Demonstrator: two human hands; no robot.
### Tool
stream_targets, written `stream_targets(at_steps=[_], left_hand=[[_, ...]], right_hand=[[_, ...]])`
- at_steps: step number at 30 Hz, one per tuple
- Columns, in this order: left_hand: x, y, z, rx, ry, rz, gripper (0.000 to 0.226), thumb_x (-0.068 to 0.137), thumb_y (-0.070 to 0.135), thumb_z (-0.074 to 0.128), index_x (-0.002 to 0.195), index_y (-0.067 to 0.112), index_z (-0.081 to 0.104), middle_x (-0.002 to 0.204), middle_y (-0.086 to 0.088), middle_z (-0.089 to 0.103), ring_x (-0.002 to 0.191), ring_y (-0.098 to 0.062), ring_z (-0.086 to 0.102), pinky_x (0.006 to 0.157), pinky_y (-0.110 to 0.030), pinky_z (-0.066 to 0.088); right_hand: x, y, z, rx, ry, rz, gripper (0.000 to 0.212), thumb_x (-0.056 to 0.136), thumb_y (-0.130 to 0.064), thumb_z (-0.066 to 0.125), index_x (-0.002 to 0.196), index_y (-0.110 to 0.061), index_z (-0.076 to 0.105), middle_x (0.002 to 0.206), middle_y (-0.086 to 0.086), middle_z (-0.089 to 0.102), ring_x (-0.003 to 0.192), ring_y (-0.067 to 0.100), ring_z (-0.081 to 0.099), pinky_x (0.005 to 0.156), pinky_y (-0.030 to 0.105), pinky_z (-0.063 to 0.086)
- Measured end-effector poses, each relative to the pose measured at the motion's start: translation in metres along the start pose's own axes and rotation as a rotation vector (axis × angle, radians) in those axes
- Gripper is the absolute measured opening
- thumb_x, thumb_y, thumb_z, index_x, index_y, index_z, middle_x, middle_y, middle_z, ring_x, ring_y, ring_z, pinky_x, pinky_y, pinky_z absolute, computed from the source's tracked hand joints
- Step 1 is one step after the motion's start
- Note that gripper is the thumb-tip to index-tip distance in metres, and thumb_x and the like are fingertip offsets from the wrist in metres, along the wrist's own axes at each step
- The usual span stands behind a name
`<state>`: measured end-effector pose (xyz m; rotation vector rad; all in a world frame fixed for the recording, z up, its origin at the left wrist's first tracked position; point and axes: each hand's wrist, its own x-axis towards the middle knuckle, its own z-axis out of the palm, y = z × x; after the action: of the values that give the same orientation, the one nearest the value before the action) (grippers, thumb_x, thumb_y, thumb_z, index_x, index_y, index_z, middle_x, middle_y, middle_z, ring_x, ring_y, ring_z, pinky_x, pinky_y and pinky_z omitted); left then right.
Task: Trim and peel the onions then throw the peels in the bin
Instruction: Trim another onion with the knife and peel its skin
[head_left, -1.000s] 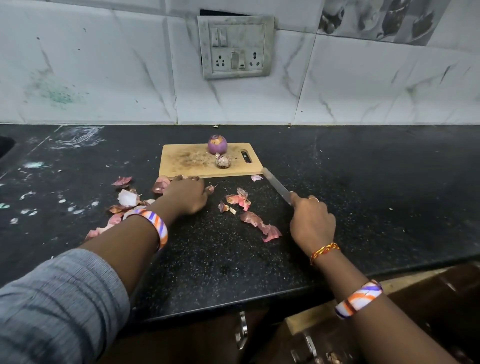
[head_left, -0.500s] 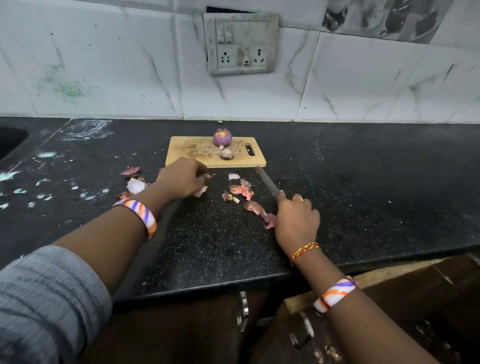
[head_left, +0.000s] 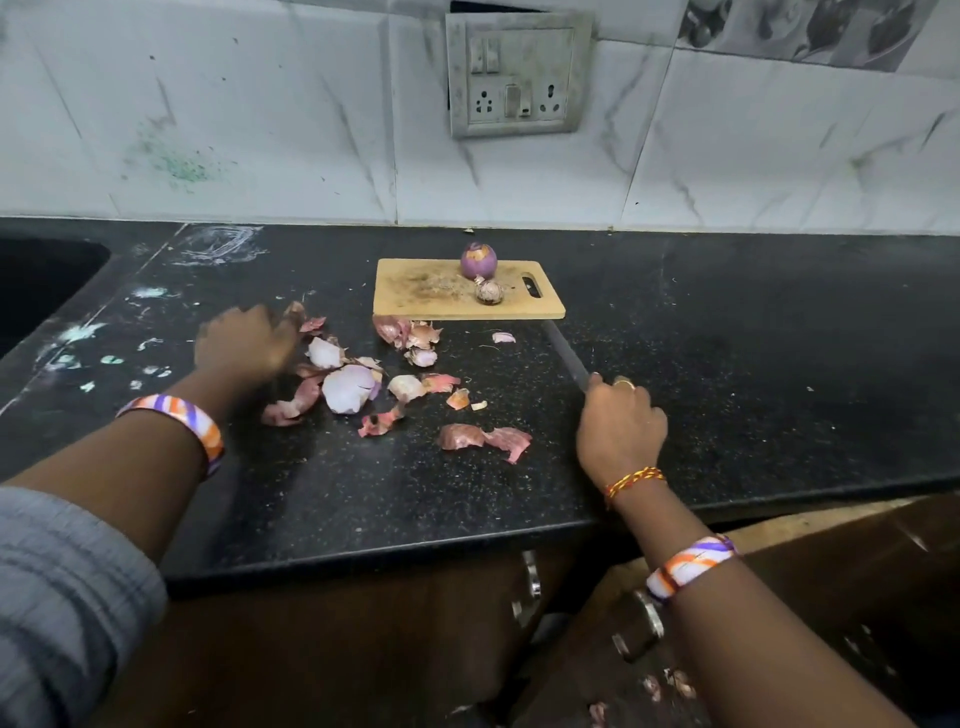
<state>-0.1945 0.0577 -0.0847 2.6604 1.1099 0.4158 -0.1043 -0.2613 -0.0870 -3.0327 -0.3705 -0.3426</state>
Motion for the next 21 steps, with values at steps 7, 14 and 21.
stream_targets(at_steps=[7,14,21], left_hand=[[0.012,-0.02,0.022,0.045,-0.212,0.011,0.074,0.092,0.058,0.014,0.132,0.001,0.04,0.147,-0.028,0.027,0.139,-0.041,0.02,0.113,-0.051,0.013],[0.0,0.014,0.014,-0.421,-0.322,0.317,0.061,0.096,0.045,0.019,0.139,0.006,0.037,0.142,-0.021,0.041,0.132,-0.034,0.038,0.106,-0.037,0.029],[0.012,0.027,0.012,-0.609,-0.217,0.432,0.031,0.095,0.024,0.046,0.113,0.005,0.063,0.11,-0.014,0.067,0.087,-0.018,0.058,0.073,-0.025,0.041]], right_hand=[[-0.016,-0.054,-0.001,0.105,-0.063,-0.184,0.042,0.09,-0.015,0.055,0.131,-0.023,0.048,0.114,0.006,0.058,0.11,0.026,0.053,0.085,0.041,0.044],[-0.006,-0.064,0.001,0.11,-0.002,0.016,0.043,0.09,-0.006,0.049,0.13,-0.024,0.05,0.113,0.007,0.058,0.112,0.028,0.052,0.085,0.044,0.046],[-0.012,-0.079,-0.006,0.112,0.061,-0.132,0.052,0.088,-0.003,0.051,0.13,-0.035,0.049,0.117,0.003,0.057,0.113,0.026,0.049,0.089,0.044,0.039]])
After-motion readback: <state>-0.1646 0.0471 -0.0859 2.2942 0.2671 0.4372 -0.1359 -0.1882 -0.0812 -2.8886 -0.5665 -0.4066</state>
